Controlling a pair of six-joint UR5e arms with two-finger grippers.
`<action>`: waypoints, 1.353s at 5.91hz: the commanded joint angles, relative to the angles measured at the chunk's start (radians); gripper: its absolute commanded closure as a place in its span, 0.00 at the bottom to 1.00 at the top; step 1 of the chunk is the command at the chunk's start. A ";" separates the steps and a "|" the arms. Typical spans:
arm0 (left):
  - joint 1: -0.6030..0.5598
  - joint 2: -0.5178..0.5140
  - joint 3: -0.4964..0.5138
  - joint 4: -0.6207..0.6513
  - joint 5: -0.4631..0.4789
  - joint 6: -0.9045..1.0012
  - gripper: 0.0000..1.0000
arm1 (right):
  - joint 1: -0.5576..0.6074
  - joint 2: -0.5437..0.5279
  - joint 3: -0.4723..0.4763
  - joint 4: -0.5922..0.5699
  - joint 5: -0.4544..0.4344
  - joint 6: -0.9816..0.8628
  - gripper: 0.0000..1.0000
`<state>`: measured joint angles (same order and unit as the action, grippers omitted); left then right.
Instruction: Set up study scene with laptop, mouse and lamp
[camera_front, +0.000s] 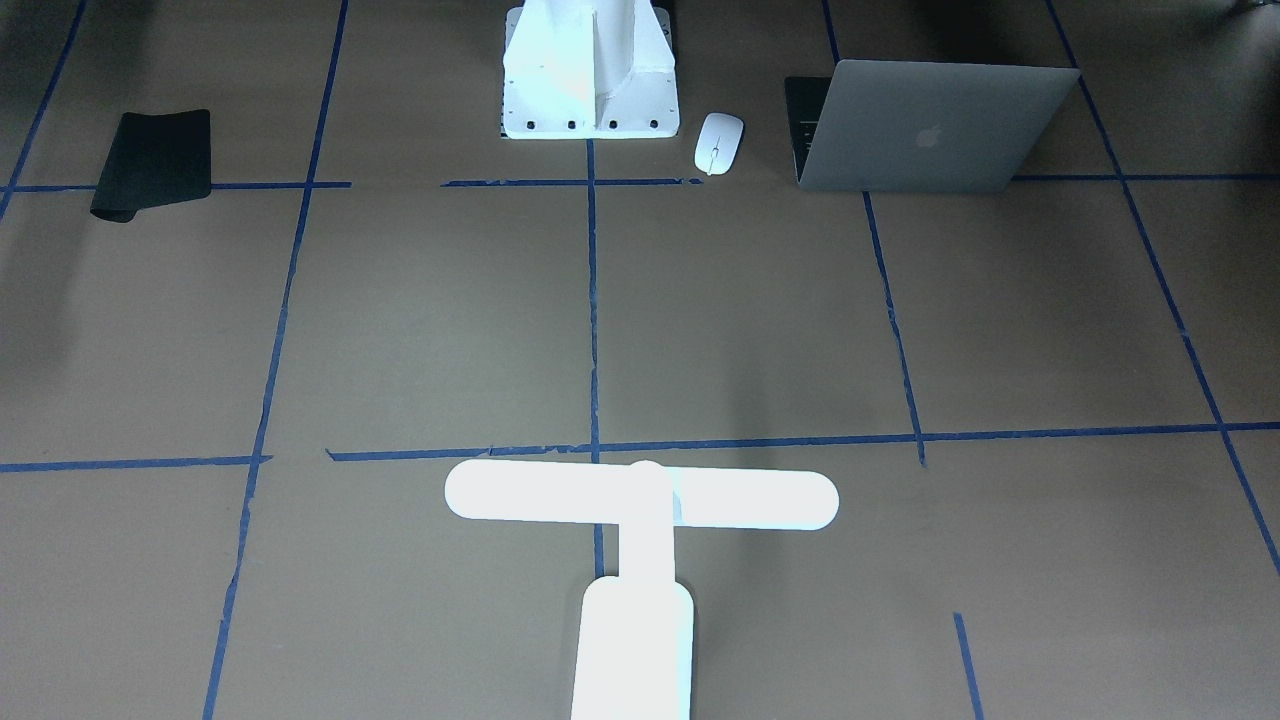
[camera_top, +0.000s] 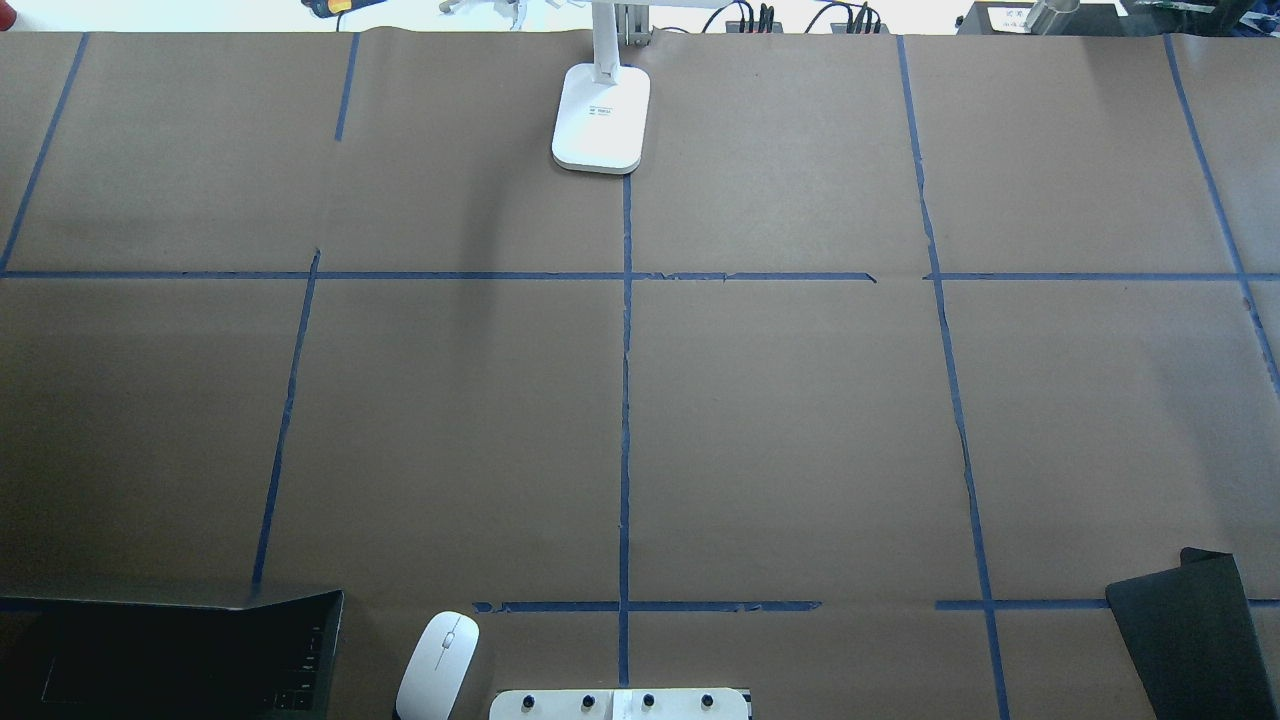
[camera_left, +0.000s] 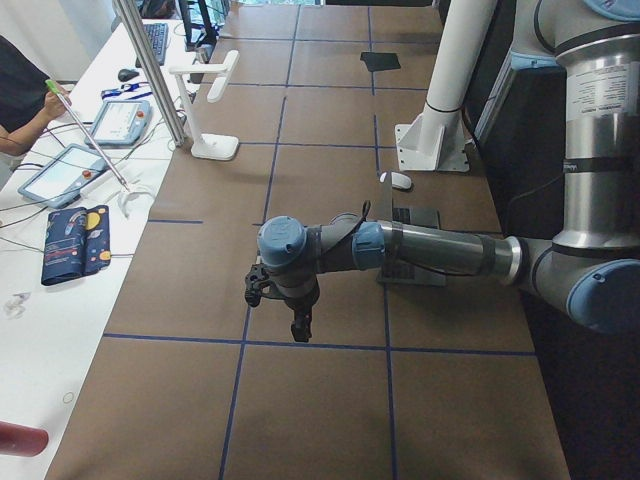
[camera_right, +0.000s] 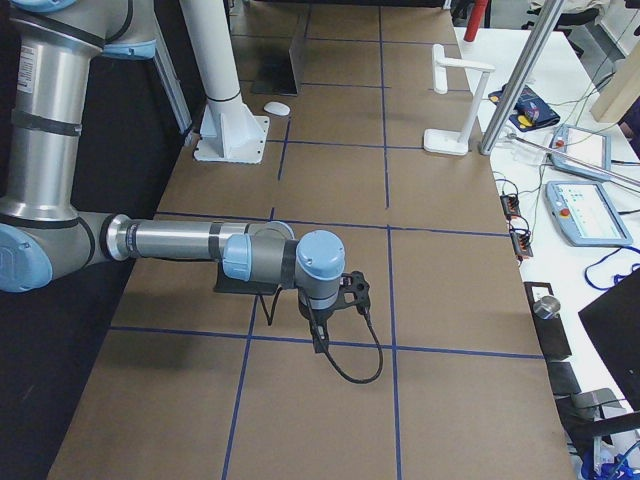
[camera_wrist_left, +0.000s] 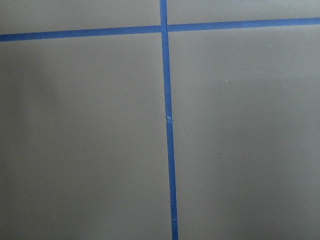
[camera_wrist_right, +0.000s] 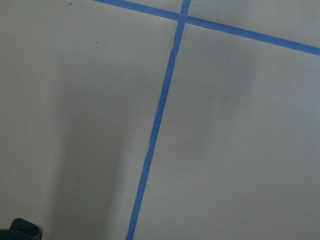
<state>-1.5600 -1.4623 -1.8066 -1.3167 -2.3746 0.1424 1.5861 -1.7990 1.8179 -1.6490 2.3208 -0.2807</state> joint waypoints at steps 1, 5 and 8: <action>0.000 0.014 -0.006 -0.009 0.005 0.006 0.00 | 0.000 0.000 0.001 -0.002 0.000 0.000 0.00; 0.000 0.025 -0.092 -0.003 0.008 0.000 0.00 | 0.000 -0.003 0.015 -0.002 0.002 0.000 0.00; 0.009 0.043 -0.164 -0.010 -0.009 0.006 0.00 | 0.000 -0.013 0.012 -0.002 0.002 -0.011 0.00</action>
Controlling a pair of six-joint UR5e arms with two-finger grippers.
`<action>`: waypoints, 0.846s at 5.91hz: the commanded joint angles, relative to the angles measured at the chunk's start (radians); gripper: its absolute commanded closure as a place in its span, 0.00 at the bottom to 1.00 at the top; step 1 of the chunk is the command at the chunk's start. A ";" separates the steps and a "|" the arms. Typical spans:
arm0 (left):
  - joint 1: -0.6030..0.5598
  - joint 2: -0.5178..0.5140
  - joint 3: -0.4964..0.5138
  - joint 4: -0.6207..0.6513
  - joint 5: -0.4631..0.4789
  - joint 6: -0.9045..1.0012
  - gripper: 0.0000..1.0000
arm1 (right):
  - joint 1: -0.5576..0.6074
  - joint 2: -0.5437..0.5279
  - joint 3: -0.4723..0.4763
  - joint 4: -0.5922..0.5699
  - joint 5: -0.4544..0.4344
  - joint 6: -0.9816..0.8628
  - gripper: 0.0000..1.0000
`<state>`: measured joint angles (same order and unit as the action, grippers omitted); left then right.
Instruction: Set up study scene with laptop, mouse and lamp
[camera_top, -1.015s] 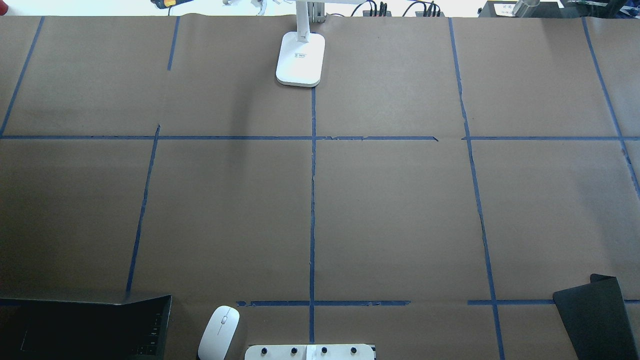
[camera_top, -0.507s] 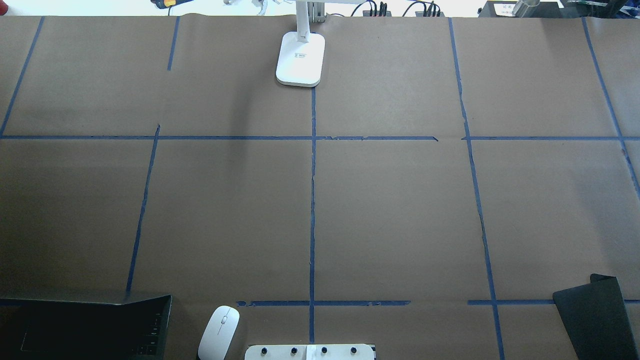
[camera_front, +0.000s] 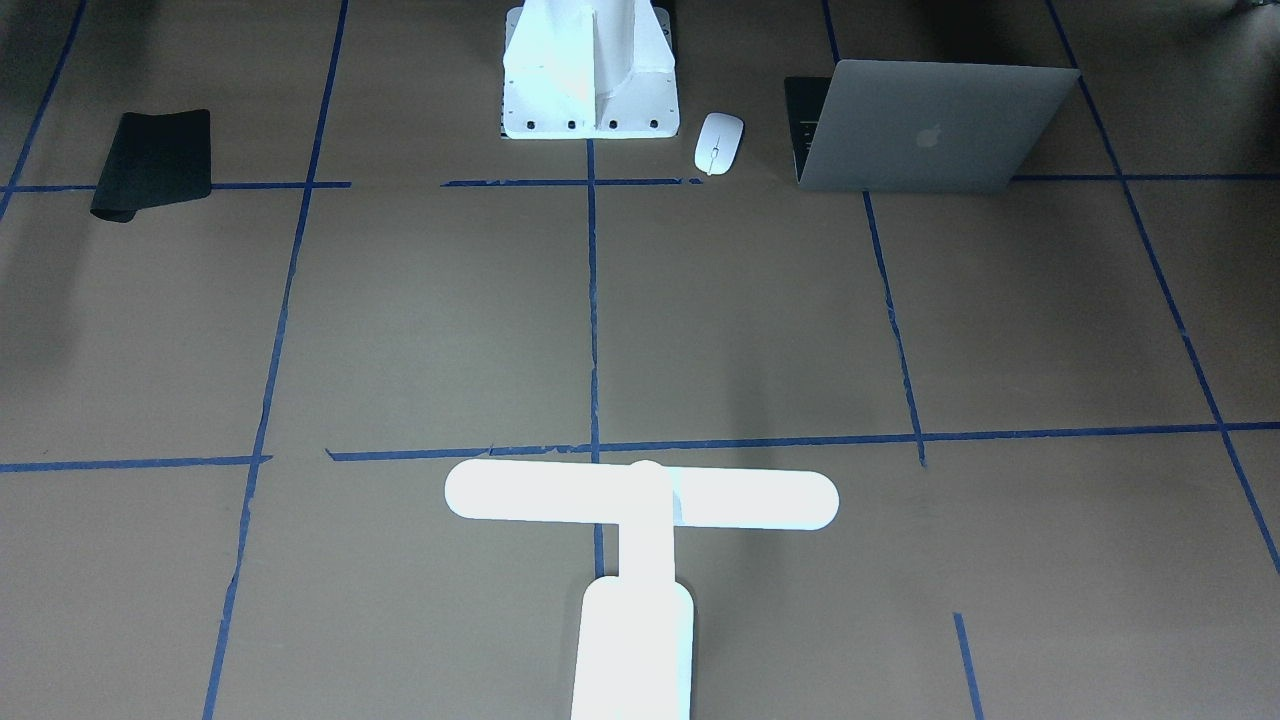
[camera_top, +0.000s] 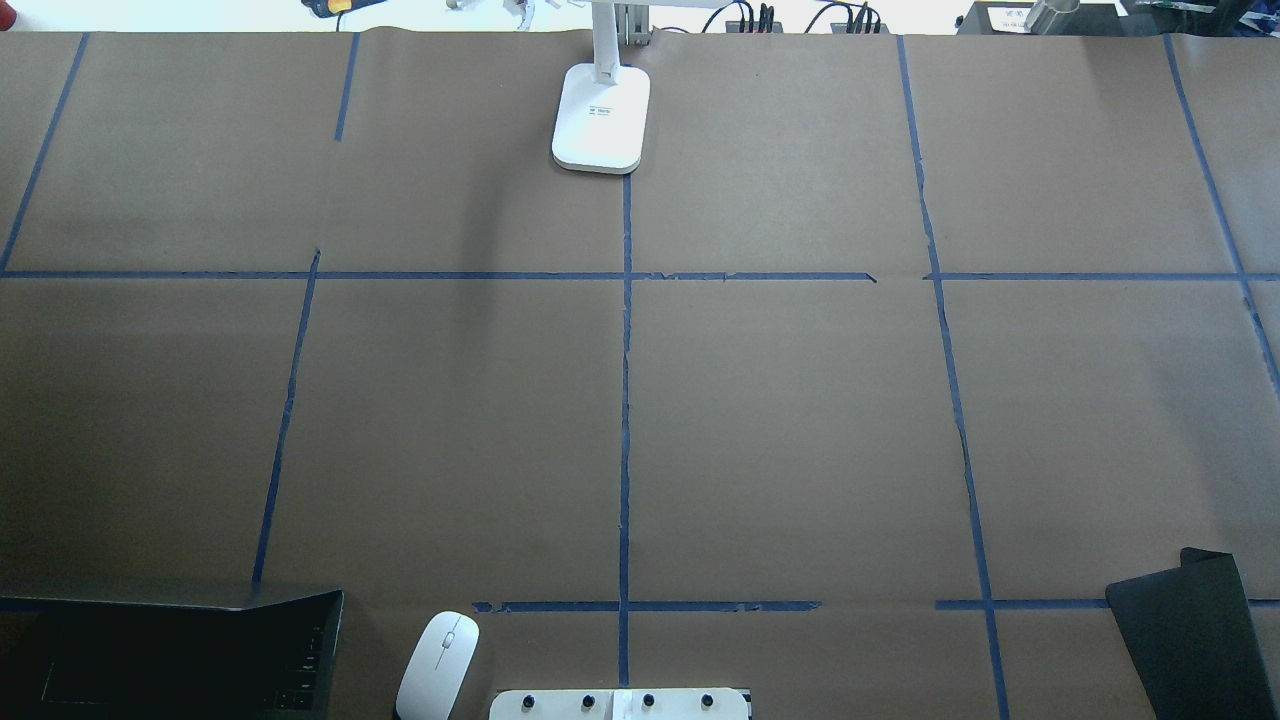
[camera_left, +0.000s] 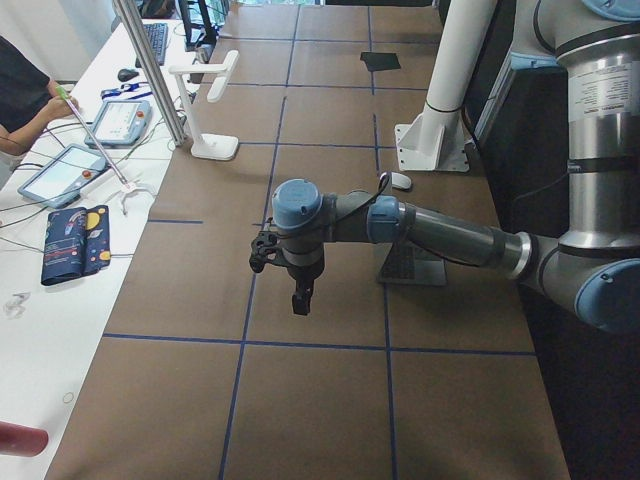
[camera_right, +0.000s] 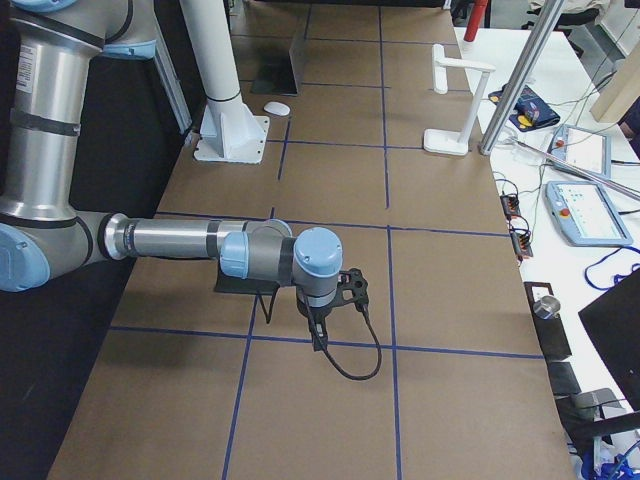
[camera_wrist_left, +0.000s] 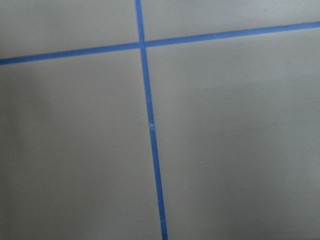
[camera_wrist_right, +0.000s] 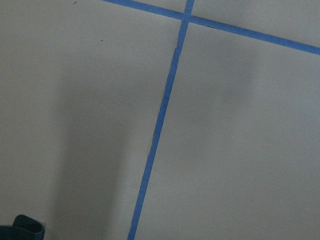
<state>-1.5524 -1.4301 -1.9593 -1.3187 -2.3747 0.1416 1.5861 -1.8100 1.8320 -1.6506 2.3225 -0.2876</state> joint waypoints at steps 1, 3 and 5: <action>0.023 0.029 -0.021 -0.013 -0.135 -0.002 0.00 | 0.000 -0.002 -0.002 0.000 0.000 -0.004 0.00; 0.195 0.049 -0.193 -0.014 -0.170 -0.321 0.00 | 0.000 -0.002 0.000 0.002 -0.002 -0.010 0.00; 0.288 0.074 -0.304 -0.014 -0.169 -0.402 0.00 | -0.002 -0.002 0.000 0.002 -0.002 -0.008 0.00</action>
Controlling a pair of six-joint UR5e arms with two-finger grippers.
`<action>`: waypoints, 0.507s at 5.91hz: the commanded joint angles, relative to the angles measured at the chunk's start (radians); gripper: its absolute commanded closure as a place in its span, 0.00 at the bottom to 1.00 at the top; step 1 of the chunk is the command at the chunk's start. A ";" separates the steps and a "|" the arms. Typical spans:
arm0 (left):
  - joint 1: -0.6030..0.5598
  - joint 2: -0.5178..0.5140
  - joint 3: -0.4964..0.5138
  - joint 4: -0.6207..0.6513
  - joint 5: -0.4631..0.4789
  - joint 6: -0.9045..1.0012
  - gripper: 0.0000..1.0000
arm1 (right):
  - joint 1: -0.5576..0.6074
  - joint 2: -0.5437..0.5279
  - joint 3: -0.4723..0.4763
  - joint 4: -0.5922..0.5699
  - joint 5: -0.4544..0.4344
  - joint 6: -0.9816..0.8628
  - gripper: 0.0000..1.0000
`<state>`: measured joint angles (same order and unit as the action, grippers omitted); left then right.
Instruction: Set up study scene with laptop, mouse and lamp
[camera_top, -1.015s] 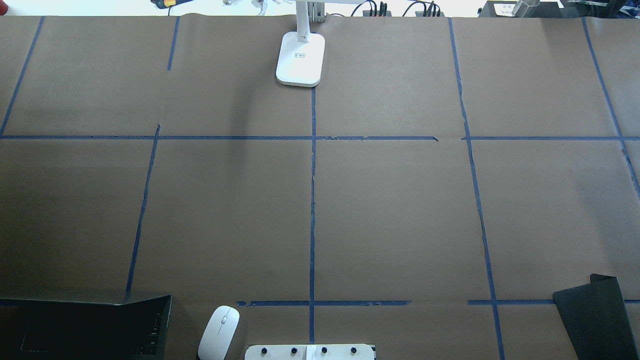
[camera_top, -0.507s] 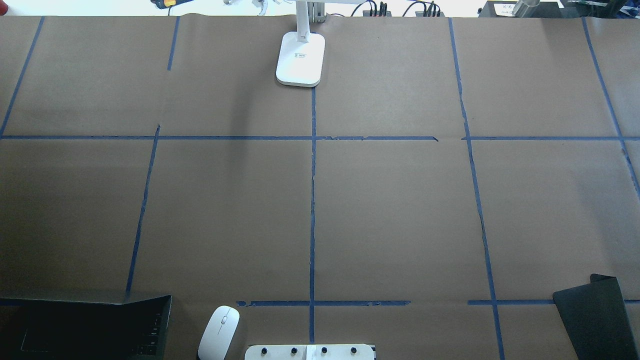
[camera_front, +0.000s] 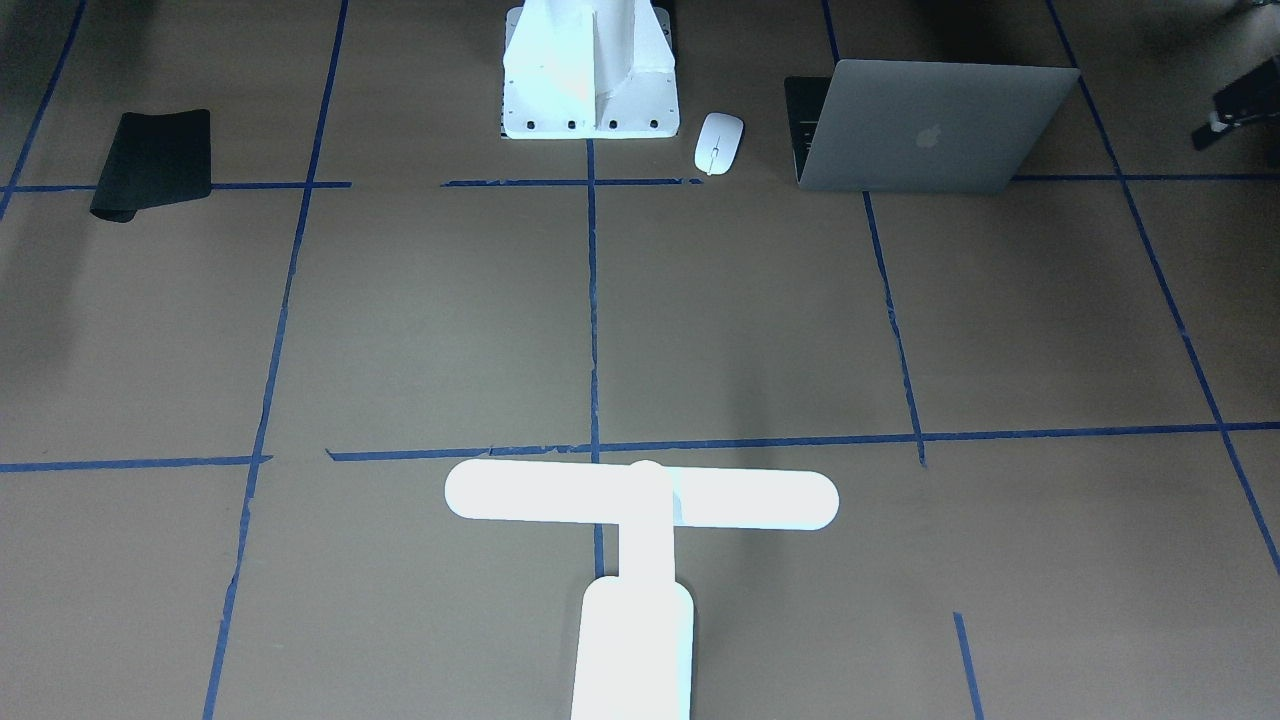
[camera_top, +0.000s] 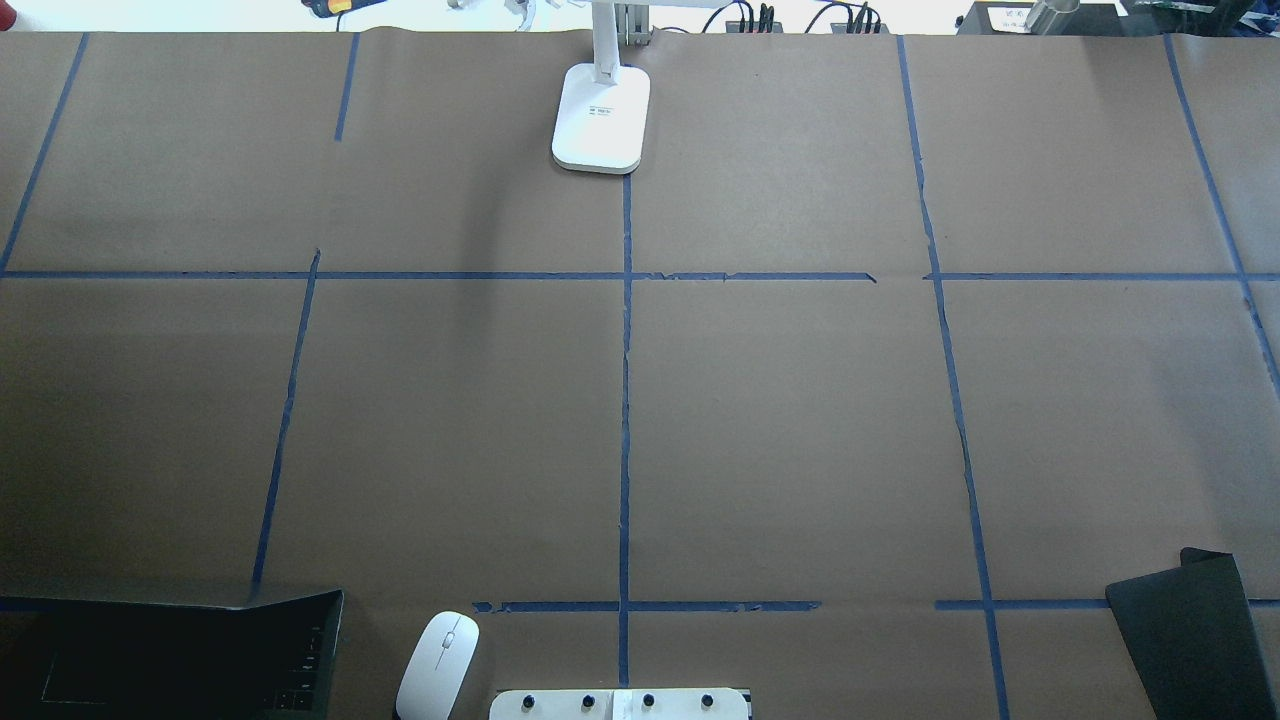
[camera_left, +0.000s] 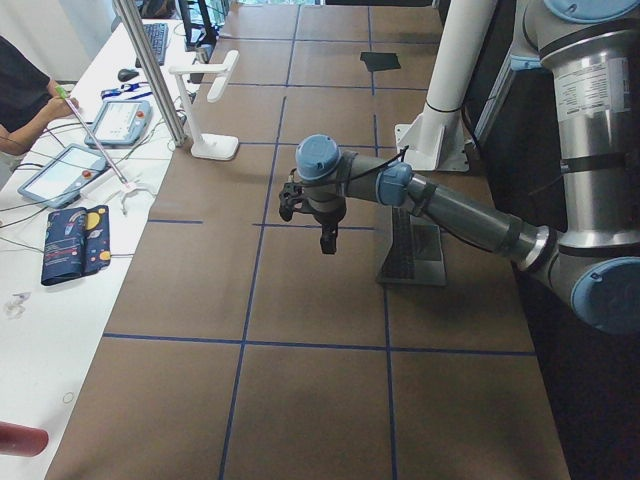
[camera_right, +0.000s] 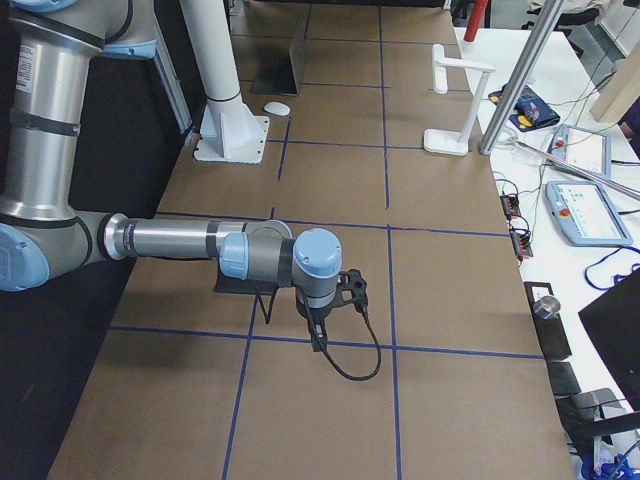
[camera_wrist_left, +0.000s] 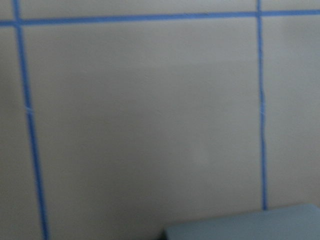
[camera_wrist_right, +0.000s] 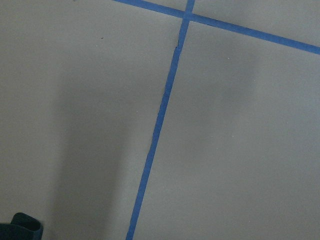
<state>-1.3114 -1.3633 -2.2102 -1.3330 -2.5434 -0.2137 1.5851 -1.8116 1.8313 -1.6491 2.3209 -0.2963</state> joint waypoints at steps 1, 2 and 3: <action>0.117 0.007 -0.084 -0.002 0.009 -0.243 0.00 | -0.001 0.000 0.000 0.000 0.001 0.002 0.00; 0.203 0.006 -0.136 -0.018 0.090 -0.500 0.00 | -0.001 0.000 0.000 0.000 0.002 0.000 0.00; 0.292 0.003 -0.164 -0.069 0.128 -0.808 0.00 | -0.001 0.000 -0.001 -0.001 0.005 0.002 0.00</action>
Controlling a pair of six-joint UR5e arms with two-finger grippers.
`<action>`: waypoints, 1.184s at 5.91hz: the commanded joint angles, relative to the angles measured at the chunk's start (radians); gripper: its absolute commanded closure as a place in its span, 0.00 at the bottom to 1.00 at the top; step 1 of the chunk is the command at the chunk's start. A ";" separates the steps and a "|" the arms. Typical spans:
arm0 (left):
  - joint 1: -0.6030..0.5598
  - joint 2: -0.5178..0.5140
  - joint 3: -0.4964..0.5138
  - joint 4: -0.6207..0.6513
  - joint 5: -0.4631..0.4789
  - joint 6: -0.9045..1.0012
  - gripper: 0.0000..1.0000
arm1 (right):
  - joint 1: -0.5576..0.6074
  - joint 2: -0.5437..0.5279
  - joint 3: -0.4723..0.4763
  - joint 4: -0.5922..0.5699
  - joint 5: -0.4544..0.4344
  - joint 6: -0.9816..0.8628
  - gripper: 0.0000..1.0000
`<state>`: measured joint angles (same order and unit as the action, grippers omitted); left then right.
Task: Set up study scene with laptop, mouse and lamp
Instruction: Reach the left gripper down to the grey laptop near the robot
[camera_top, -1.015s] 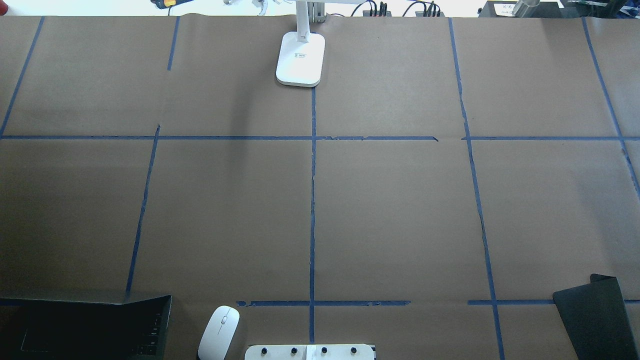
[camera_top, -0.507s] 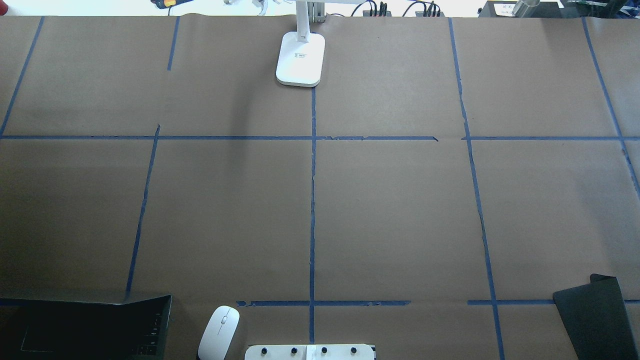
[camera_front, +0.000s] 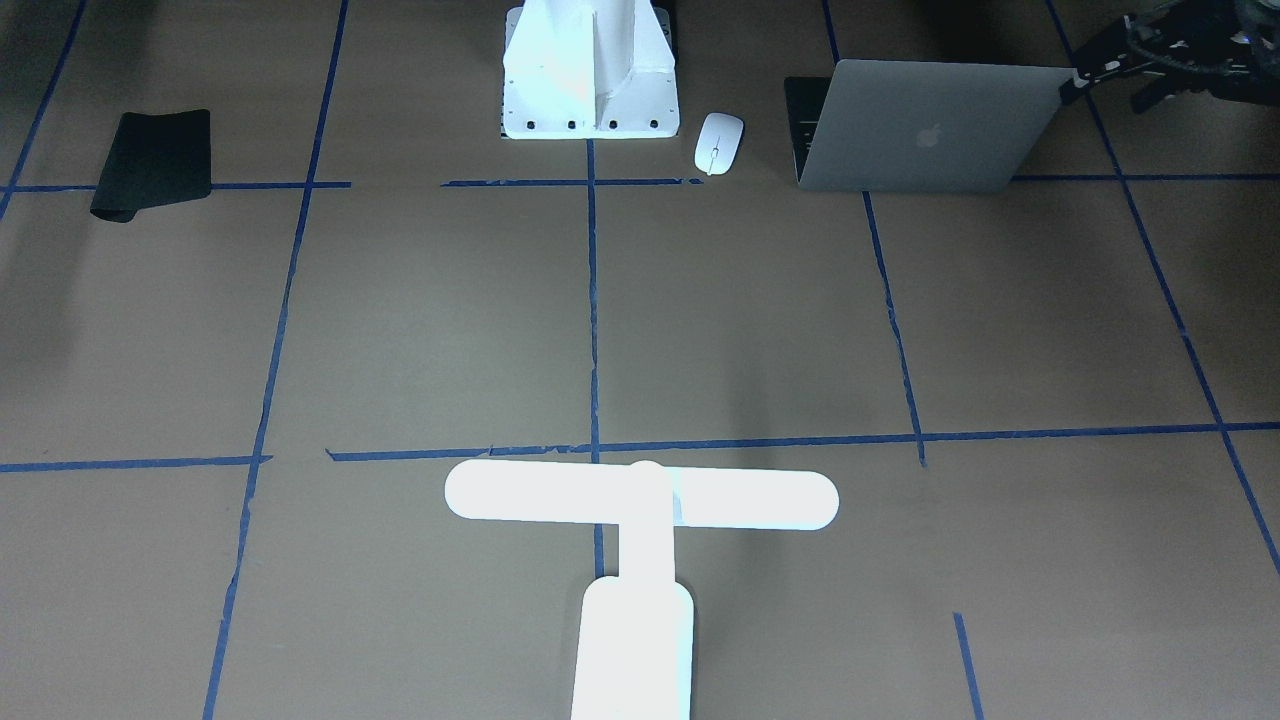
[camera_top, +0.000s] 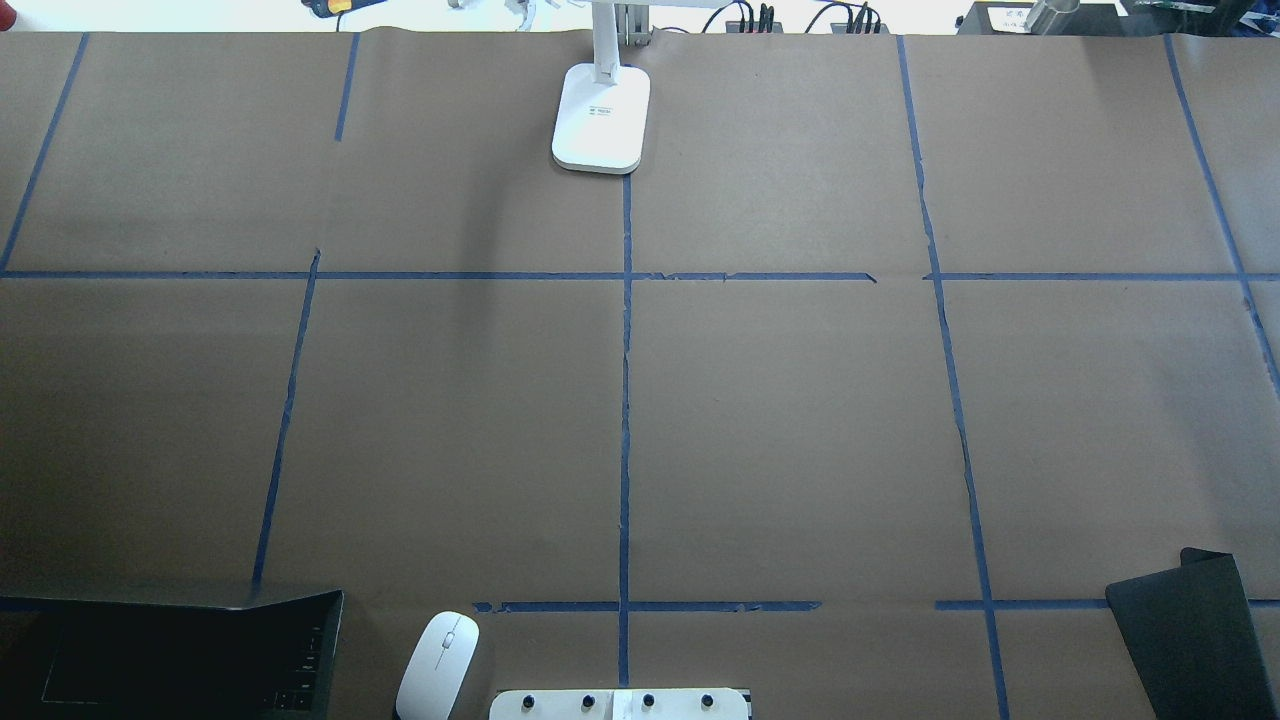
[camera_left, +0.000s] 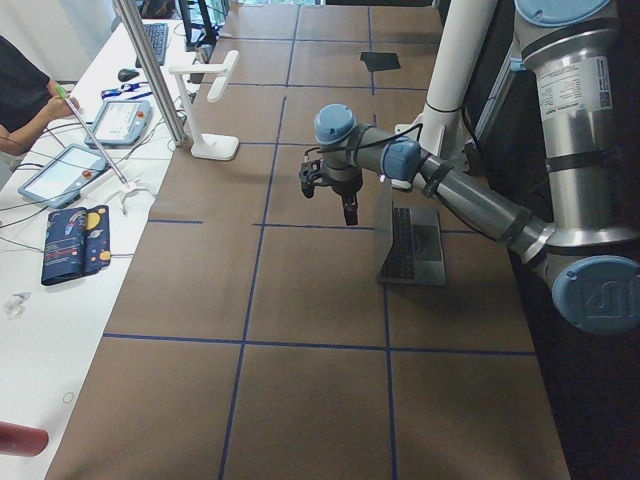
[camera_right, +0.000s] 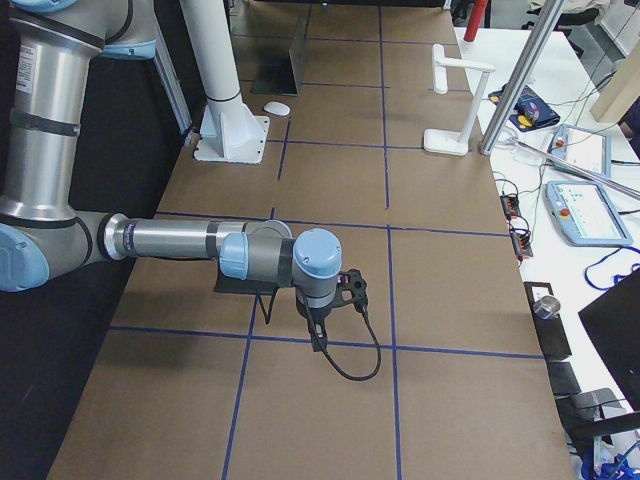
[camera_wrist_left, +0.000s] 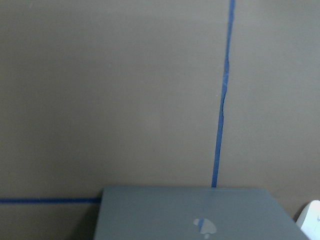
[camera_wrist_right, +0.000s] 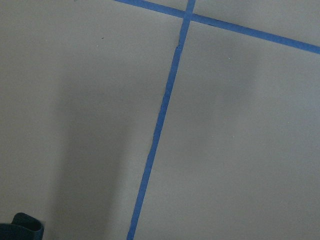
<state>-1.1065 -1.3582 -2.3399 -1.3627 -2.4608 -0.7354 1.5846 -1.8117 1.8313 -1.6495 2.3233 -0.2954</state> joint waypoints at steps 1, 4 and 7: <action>0.190 -0.004 -0.039 -0.135 0.121 -0.599 0.00 | 0.000 0.000 -0.001 -0.001 0.010 0.004 0.00; 0.401 0.046 -0.149 -0.214 0.310 -1.147 0.00 | 0.000 0.000 -0.001 -0.001 0.025 0.004 0.00; 0.428 0.065 -0.176 -0.217 0.312 -1.362 0.00 | 0.000 -0.011 0.005 0.000 0.027 0.001 0.00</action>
<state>-0.6906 -1.3012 -2.5087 -1.5792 -2.1496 -2.0325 1.5850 -1.8151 1.8326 -1.6492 2.3488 -0.2941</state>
